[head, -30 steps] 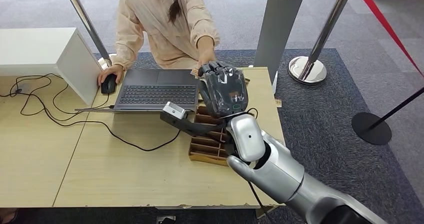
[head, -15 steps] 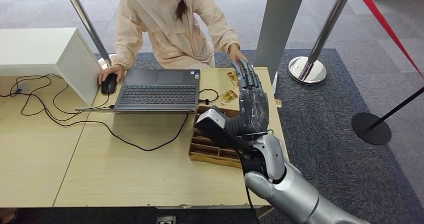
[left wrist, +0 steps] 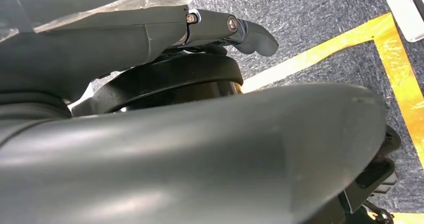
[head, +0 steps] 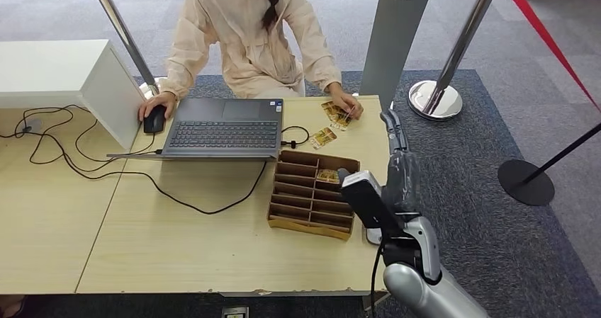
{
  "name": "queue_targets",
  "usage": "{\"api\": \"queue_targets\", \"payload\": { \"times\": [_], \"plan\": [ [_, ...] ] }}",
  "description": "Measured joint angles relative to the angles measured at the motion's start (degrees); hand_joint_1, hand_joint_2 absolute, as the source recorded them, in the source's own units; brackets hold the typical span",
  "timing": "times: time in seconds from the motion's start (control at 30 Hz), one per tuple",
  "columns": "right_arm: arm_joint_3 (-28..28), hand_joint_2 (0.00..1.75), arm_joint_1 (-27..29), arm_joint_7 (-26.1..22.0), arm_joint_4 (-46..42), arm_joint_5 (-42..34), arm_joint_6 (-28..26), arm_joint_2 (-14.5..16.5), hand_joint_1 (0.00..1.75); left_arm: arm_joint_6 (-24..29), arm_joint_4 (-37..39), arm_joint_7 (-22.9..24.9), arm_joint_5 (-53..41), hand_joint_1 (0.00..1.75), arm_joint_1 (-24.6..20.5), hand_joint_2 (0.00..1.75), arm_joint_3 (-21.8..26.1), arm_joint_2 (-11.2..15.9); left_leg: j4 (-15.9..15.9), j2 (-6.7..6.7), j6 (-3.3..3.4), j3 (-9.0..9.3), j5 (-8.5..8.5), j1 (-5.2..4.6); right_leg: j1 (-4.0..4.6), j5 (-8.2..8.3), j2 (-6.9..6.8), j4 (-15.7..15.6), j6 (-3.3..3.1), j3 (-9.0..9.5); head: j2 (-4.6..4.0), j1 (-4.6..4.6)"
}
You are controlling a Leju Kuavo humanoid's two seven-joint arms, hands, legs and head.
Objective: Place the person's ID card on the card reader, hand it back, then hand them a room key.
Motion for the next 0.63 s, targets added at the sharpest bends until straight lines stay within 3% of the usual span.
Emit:
{"api": "queue_targets", "payload": {
  "times": [0.27,0.63],
  "plan": [
    [-2.23,1.75,2.27,-0.64,0.46,-1.64,0.01,-0.74,0.00,0.34,0.00,-0.10,0.46,0.00,0.06,0.00,0.02,0.02,0.00,0.00,0.00,0.00,0.00,0.00,0.00,0.00,0.00,0.00,0.00,0.00,0.00,0.00],
    [-6.22,1.75,5.47,-6.08,2.33,-5.63,0.02,0.17,0.00,0.68,0.00,-0.39,0.91,0.00,0.11,0.00,0.02,0.02,-0.01,0.00,0.00,-0.01,0.00,0.00,0.00,0.00,0.00,0.01,0.00,0.01,0.00,-0.01]
  ]
}}
